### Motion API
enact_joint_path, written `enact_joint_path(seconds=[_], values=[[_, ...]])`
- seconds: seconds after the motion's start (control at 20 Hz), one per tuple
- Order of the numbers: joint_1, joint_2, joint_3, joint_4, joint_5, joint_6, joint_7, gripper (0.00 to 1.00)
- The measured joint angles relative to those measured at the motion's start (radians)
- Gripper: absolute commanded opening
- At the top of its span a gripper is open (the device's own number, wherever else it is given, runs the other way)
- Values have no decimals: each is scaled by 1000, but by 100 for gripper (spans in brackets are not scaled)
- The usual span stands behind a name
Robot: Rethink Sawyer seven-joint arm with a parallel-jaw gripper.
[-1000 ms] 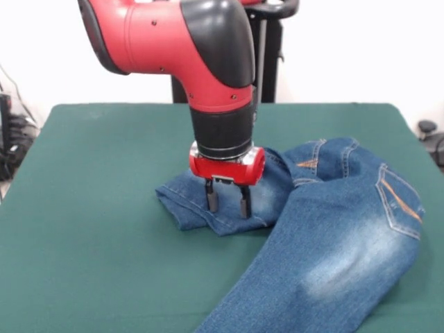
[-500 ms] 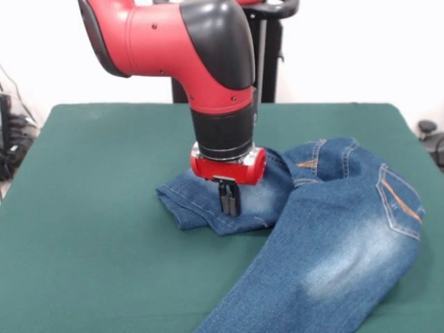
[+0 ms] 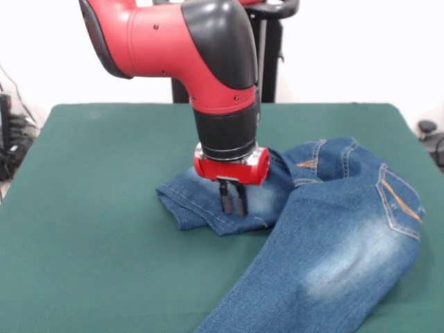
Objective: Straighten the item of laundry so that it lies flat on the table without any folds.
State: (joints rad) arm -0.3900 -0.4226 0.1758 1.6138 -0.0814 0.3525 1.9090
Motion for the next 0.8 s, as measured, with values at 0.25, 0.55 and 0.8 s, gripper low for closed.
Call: enact_joint_path(seconds=[0.25, 0.55, 0.8], values=[[3, -3, 1, 1, 0, 0, 0, 100], [2, -5, 6, 2, 0, 0, 0, 100], [-4, -4, 12, 2, 0, 0, 0, 100]])
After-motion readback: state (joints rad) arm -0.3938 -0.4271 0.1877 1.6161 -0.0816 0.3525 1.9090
